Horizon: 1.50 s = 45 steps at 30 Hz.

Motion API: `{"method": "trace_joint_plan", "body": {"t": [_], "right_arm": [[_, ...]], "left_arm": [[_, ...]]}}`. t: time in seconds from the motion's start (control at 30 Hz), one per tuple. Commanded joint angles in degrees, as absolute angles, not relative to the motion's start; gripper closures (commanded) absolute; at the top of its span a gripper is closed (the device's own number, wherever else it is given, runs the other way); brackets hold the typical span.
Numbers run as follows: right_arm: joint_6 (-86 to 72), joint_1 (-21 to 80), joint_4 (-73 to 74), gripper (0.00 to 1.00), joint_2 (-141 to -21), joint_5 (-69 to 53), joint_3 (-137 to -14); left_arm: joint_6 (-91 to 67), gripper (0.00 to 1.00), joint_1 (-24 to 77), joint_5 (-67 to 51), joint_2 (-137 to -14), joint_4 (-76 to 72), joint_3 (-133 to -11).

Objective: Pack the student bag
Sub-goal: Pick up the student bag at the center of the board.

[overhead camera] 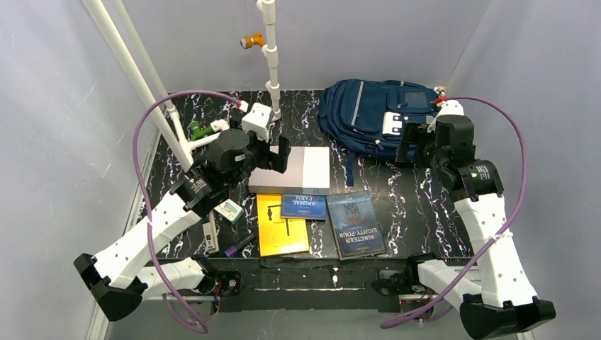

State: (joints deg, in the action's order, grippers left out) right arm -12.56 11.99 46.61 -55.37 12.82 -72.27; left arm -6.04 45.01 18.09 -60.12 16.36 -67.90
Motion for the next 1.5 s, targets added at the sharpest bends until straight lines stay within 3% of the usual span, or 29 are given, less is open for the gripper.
{"method": "trace_joint_plan", "body": {"t": [0.0,0.23,0.57,0.7,0.87,1.07,1.23,1.47], "right_arm": [[-13.35,11.69,45.30,0.00,-57.27,12.36,-71.88],[-14.93,11.69,38.26,0.00,-56.59,8.29,-67.31],[-20.72,11.69,30.13,0.00,-67.11,4.18,-63.58],[-16.34,14.07,25.82,0.00,-72.56,3.85,-64.20],[-5.44,25.98,26.16,0.00,-84.11,20.48,-71.04],[1.40,31.98,23.32,0.00,-97.14,25.92,-78.71],[7.02,35.23,23.93,0.23,-107.84,34.87,-88.69],[9.36,35.24,24.05,0.30,-118.41,39.85,-98.03]], "left_arm": [[-3.66,0.01,45.11,16.74,-61.35,16.50,-71.85],[-2.35,0.01,45.17,15.43,-68.23,16.51,-77.67],[-0.64,0.01,45.12,11.24,-74.04,12.77,-79.35],[2.02,0.00,45.15,9.41,-73.70,11.57,-76.67],[4.71,0.01,45.12,6.81,-73.35,14.58,-75.85],[5.79,0.01,45.17,9.60,-68.76,9.99,-69.11],[7.72,0.01,45.96,10.38,-67.50,8.25,-67.25],[11.12,0.01,48.08,12.92,-67.94,8.17,-66.48]]}}
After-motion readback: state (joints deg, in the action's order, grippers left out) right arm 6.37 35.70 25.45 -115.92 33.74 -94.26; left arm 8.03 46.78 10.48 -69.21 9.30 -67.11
